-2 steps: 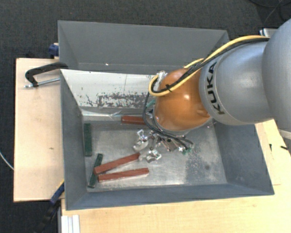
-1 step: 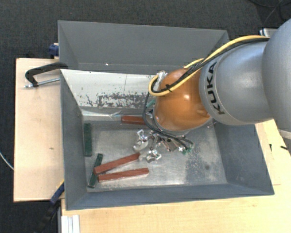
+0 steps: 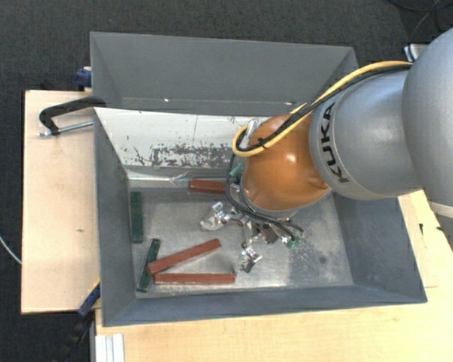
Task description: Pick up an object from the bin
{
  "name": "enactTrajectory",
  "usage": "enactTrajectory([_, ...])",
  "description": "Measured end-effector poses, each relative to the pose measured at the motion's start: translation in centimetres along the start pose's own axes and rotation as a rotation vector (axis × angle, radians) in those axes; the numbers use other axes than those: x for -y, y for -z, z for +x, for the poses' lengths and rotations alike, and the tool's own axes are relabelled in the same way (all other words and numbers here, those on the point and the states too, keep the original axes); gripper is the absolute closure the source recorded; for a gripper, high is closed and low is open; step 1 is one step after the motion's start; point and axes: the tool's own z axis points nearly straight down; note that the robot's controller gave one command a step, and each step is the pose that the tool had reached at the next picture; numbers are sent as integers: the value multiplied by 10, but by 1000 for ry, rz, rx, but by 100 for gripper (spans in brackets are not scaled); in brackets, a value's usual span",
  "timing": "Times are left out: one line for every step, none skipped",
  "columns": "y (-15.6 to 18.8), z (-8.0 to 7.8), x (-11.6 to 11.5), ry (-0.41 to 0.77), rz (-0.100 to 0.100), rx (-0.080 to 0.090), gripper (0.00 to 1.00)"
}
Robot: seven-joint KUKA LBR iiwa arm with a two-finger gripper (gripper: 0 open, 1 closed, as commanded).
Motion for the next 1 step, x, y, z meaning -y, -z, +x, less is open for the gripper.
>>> enactTrajectory([0, 0, 0, 0, 0, 0, 0])
